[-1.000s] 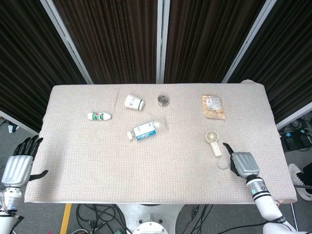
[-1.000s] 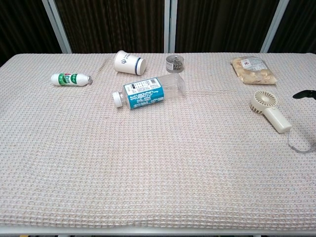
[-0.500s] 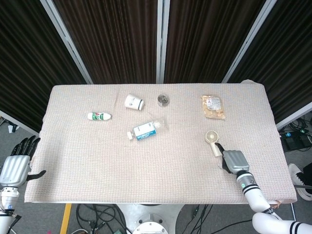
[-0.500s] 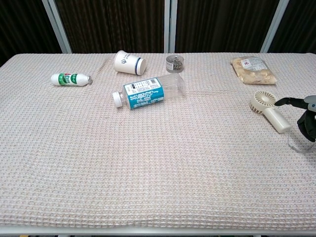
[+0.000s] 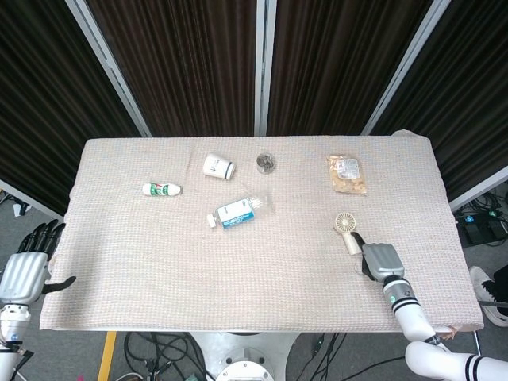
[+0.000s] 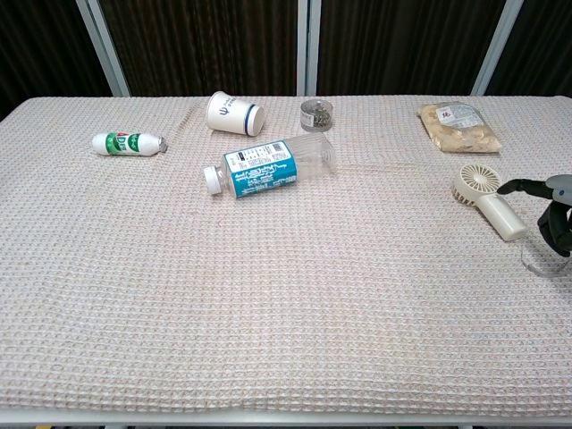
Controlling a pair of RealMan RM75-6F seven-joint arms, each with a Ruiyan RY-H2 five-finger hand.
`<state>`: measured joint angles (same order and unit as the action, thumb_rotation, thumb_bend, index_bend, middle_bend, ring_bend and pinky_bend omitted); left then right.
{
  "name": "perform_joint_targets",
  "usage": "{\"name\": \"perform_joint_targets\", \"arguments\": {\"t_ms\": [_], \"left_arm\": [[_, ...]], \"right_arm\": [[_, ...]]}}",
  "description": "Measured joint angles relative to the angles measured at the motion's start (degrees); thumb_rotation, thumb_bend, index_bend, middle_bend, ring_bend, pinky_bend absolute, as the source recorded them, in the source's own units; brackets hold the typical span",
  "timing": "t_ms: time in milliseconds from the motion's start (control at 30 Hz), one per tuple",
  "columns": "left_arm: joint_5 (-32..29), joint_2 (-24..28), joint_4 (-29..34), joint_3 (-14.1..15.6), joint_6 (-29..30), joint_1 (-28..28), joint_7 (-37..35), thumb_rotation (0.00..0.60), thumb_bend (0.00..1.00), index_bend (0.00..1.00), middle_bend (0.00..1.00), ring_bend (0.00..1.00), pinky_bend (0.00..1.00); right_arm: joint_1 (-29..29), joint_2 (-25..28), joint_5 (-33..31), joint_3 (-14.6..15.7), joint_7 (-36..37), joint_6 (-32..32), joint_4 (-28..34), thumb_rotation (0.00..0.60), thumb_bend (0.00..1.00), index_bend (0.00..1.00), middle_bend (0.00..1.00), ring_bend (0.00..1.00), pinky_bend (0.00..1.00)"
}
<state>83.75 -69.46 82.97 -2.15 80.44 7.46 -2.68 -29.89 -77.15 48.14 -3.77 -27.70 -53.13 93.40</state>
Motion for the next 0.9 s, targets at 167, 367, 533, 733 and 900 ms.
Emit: {"name": "perform_joint_targets", "arguments": {"t_ms": [167,367,533,733,900], "left_arm": [[-0.31,0.06,-0.01,0.08,-0.34,0.03,0.91,0.6,0.0,0.05,0.0,0.0,0.13],[-0.36,0.11,0.02,0.09,-0.41,0.05,0.86,0.6,0.0,0.05,0.0,0.0,0.13],[-0.28,0.02,-0.02,0.17,-0.52,0.11,0.82,0.6,0.0,0.05,0.0,0.0,0.13],[-0.32,0.15,0.02,0.15,-0.39,0.03,0.78,0.6,0.0,0.05,0.0,0.0,0.13],[-0.37,0.17,-0.06,0.13,-0.43,0.05,0.7,0.6,0.0,0.05,0.0,0.0,0.13]], "right_arm": [[-0.62,-0.15,-0.93,0.41,-0.69,-0.23,0.29,0.6,1.0,0.0,1.0,0.93,0.9],[-1.07,-0.3,-1.65,1.06,-1.18,-0.7,0.61,0.6,1.0,0.0,1.0,0.93,0.9],[-1.48,-0.18,-2.45,1.29,-1.16,-0.64,0.67,0.6,1.0,0.0,1.0,0.93,0.9],[-1.95,-0.46,-3.83,1.6,-0.33,0.72,-0.04,0.6,1.0,0.0,1.0,0.93,0.9],[-2.32,-0.87,-4.62,1.94,0.83,2.02,-0.98,0.6,1.0,0.0,1.0,0.93,0.9]]}}
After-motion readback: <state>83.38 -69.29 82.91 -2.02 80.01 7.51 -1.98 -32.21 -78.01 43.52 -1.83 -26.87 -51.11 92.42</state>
